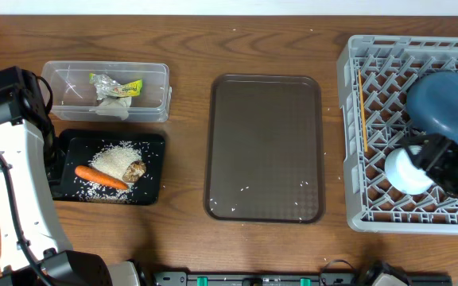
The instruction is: Sort waste into correct bins and load items into the dishwasher rack
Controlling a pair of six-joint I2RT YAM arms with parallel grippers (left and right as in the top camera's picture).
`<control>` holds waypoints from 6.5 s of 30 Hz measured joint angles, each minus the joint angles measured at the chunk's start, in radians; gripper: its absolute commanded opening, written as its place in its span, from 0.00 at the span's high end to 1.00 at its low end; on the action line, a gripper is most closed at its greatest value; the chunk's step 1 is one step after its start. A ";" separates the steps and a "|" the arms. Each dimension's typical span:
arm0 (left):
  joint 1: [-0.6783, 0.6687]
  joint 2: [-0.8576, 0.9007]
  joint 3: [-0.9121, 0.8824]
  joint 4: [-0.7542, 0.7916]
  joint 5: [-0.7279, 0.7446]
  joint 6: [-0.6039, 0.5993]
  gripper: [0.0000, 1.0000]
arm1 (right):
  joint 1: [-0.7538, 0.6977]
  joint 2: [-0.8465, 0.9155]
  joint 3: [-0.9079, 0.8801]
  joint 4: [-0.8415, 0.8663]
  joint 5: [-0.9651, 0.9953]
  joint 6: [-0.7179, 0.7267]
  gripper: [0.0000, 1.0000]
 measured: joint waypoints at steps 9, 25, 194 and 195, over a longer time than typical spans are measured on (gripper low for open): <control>0.000 0.000 0.000 0.000 0.000 0.000 0.02 | 0.302 -0.113 0.000 0.082 0.048 0.030 0.45; 0.000 0.000 0.000 0.000 0.000 0.000 0.02 | 0.428 -0.400 -0.142 0.137 0.284 0.087 0.01; -0.153 -0.403 -0.469 0.457 0.103 0.201 0.02 | 0.600 -1.065 -1.168 1.086 0.609 -0.112 0.01; -0.174 -0.437 -0.533 0.527 0.113 0.210 0.02 | 0.600 -1.065 -1.168 1.086 0.609 -0.112 0.01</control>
